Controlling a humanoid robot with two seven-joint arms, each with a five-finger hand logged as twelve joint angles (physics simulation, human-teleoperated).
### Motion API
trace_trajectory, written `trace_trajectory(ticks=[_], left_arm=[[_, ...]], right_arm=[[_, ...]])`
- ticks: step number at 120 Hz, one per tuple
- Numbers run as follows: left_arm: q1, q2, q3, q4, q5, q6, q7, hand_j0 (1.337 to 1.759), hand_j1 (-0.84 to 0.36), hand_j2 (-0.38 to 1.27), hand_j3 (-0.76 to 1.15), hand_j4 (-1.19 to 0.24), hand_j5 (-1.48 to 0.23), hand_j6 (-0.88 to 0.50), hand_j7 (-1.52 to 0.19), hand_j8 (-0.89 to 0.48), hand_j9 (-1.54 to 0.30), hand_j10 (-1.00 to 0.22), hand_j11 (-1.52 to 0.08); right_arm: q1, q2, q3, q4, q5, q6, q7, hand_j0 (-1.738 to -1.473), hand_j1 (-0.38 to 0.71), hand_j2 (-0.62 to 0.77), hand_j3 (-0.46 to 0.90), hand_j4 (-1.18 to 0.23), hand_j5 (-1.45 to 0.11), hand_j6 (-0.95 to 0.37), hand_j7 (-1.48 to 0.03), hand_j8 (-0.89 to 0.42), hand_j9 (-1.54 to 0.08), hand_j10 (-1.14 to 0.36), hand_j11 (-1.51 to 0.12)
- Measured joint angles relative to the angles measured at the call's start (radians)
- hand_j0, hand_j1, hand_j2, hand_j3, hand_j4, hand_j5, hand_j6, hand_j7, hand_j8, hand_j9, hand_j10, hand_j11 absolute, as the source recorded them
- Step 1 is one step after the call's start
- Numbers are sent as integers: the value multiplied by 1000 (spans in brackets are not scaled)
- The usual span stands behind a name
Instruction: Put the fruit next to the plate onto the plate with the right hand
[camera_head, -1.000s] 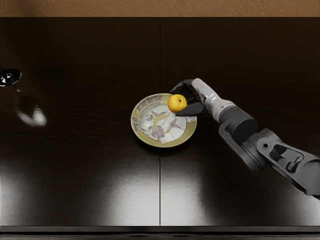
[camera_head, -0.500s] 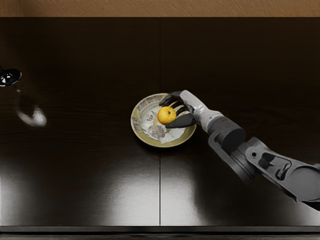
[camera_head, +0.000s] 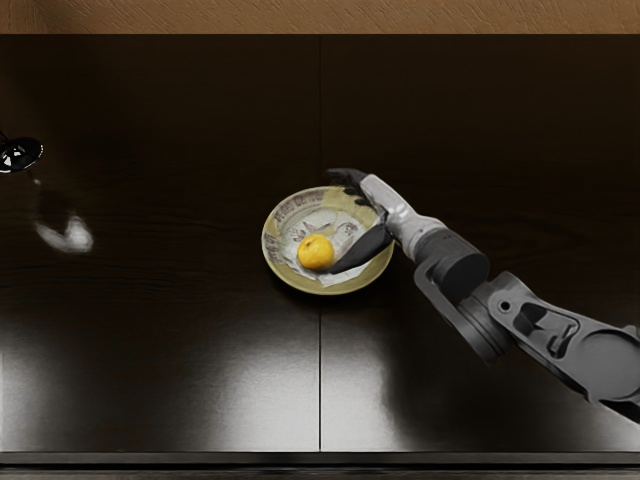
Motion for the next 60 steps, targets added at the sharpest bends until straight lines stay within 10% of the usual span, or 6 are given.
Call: trace_trajectory(ticks=[60], left_arm=[[2,0,1,0,-1,-1,1,1658,345,1,0,-4,-5,-4,-5,-4,-5,-4,-5]], right_arm=[[6,-396,345,-13,603,861,-11,-1658,-319,-3,0,-27,-34,-26,-34,-26,-34,-27,-34]])
